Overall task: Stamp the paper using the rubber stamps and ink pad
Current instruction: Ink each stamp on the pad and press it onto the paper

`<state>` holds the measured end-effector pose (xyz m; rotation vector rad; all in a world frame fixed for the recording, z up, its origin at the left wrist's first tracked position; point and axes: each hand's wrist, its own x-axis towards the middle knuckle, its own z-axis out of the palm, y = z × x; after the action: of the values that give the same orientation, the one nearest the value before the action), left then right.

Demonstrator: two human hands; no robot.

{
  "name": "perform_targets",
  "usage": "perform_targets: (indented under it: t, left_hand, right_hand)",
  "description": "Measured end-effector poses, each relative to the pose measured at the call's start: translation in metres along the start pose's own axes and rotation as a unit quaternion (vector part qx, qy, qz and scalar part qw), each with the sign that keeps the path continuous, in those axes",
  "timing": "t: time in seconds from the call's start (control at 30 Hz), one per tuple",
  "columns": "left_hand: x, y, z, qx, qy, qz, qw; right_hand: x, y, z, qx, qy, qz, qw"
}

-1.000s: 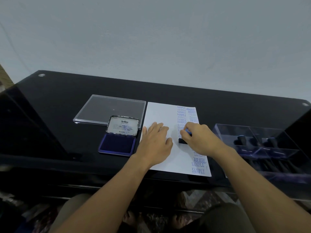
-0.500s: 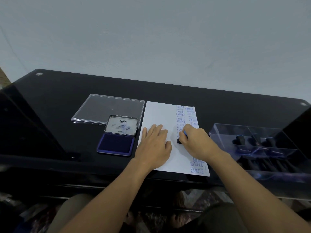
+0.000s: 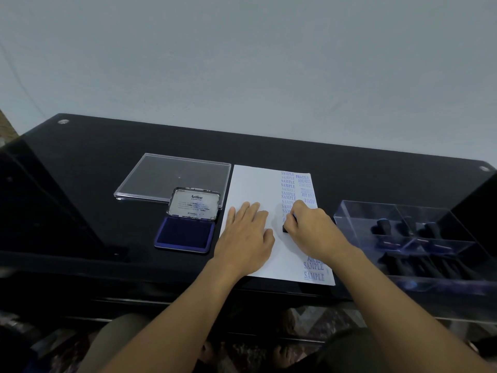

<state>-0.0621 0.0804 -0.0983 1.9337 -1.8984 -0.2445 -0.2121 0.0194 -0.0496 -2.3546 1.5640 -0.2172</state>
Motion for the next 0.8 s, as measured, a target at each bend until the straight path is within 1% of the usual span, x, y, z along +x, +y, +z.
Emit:
perform_targets:
  t: [0.63,0.8]
  left_hand:
    - [0.0003,0.0000,-0.0020,0.002,-0.012,-0.003,1.000]
    - [0.0002,-0.0008,-0.0019,0.000,-0.009,-0.001,1.000]
  right_hand:
    - [-0.0011,-0.0020,0.0025,-0.017,0.026,-0.012,0.999]
    - [0.0012,0.0000,-0.0019,-0.008,0.007,-0.011,1.000]
